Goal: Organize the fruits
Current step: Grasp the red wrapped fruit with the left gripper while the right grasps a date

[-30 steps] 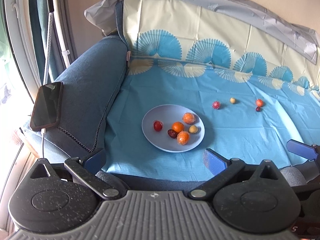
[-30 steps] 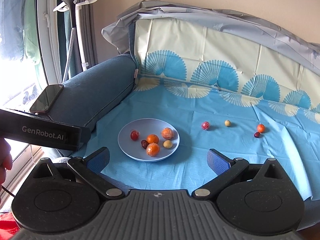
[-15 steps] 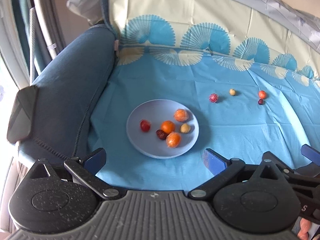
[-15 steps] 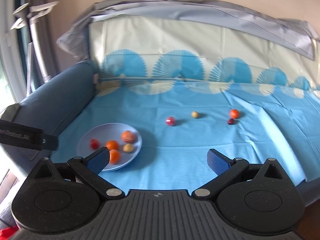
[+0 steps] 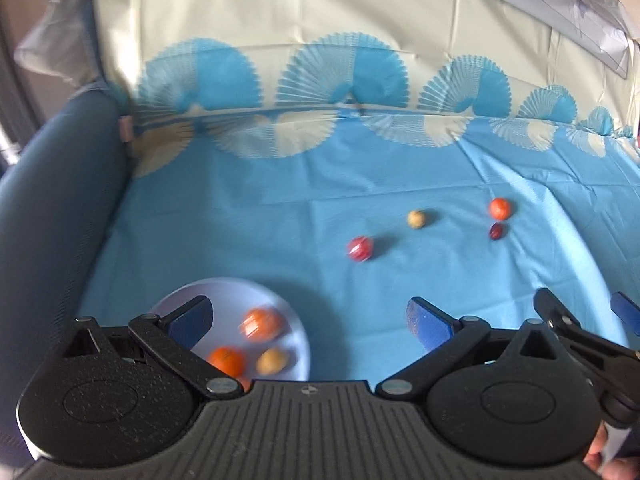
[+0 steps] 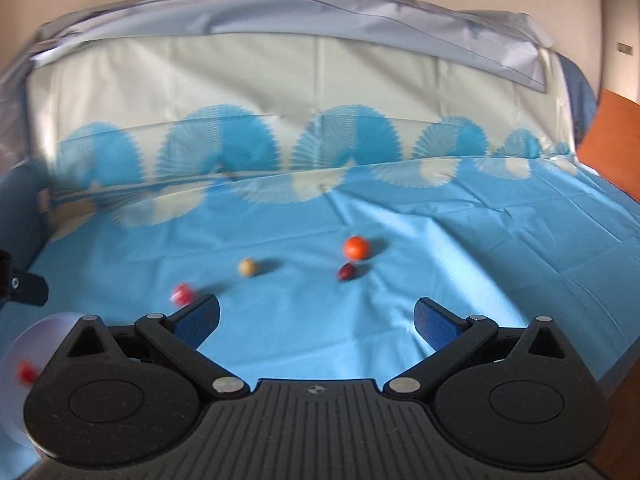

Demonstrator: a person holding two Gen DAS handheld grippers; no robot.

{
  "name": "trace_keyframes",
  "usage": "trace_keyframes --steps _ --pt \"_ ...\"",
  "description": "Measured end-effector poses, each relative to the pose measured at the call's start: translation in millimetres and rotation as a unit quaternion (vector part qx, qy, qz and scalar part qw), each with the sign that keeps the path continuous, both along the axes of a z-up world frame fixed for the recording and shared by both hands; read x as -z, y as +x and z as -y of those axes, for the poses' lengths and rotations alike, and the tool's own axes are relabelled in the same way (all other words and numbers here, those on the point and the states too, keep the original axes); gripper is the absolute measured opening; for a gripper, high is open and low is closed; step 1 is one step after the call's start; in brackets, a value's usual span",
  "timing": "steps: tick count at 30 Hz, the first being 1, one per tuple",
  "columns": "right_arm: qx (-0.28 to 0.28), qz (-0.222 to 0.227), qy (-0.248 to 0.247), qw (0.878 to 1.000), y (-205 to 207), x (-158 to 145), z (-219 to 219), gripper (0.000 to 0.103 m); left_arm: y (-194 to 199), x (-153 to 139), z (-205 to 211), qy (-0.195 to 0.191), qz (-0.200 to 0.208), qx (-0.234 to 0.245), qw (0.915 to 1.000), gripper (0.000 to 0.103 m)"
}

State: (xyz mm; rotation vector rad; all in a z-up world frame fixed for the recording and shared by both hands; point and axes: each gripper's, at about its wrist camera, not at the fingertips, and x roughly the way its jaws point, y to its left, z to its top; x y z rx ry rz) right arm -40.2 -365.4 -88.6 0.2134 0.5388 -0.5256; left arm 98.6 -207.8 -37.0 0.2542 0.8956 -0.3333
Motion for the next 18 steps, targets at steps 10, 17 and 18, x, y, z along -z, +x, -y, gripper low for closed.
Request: trace_keyframes --steps 10,17,18 --pt "0.086 -0.03 0.009 0.996 118.4 79.9 86.5 0.102 99.9 103.0 85.1 0.038 -0.017 0.009 0.9991 0.103" --pt "0.087 -0.06 0.027 0.994 171.5 123.4 112.2 0.102 140.6 158.0 99.8 0.073 -0.042 0.03 0.996 0.103" --pt "0.086 -0.067 0.033 0.994 174.8 130.0 114.9 0.102 143.8 165.8 100.0 0.084 -0.055 0.032 0.9944 0.103"
